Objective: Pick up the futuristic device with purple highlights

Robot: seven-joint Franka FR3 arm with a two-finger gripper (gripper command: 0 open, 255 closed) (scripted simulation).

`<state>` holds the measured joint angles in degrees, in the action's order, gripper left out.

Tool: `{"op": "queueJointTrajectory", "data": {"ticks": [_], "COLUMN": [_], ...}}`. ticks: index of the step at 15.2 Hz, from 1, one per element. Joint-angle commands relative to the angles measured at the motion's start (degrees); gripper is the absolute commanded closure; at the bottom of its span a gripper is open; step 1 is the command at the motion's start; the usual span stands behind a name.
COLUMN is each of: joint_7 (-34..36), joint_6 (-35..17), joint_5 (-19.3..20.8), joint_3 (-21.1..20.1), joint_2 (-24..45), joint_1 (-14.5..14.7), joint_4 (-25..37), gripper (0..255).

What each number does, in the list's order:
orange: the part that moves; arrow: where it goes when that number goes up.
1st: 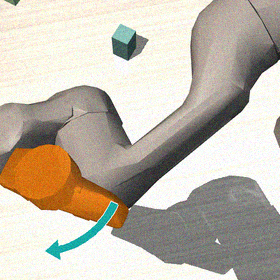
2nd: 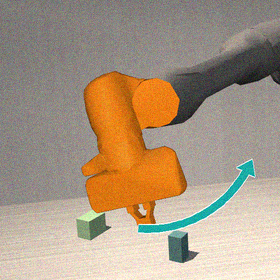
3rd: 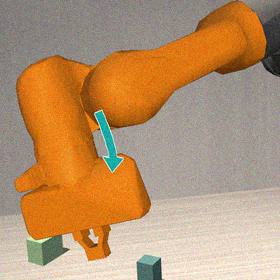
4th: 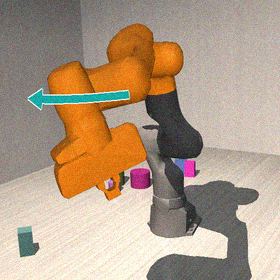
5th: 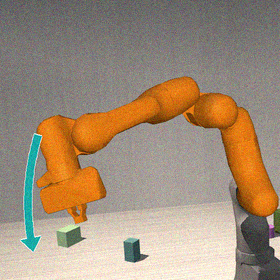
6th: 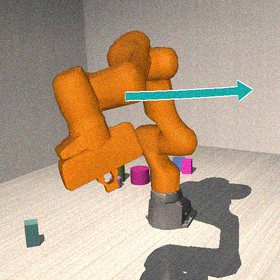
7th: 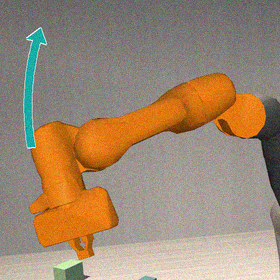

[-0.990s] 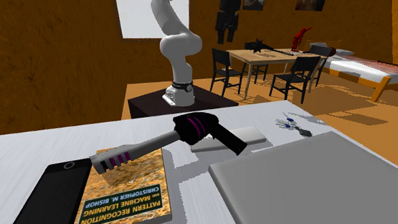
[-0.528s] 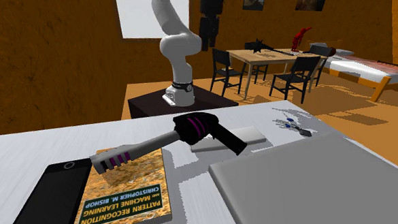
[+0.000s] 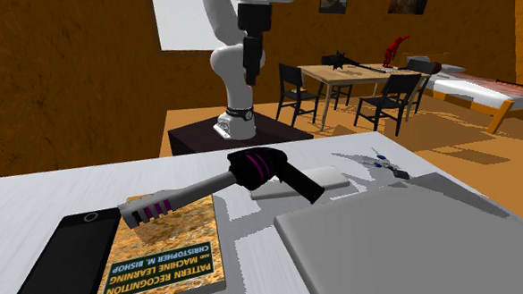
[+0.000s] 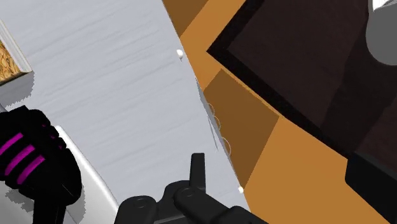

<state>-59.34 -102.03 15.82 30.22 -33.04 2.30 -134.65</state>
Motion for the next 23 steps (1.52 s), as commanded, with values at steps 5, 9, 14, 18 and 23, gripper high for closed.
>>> {"op": "queueJointTrajectory", "data": {"ticks": [5, 9, 14, 18, 23], "joint_7": [-19.65, -34.76, -55.62, -67.05, -72.43], "joint_6": [-3.81, -5.45, -3.96, -0.10, 1.74], "joint_5": [-2.39, -9.56, -24.60, -32.67, -36.24], "joint_3": [11.89, 19.75, 22.99, 18.51, 14.83], "joint_2": [13.30, 25.70, 45.42, 58.33, 66.20], "joint_1": [4.73, 8.11, 4.55, -4.24, -9.97], "joint_4": [9.10, 17.00, 29.41, 41.63, 50.01], "gripper": [0, 0, 0, 0, 0]}}
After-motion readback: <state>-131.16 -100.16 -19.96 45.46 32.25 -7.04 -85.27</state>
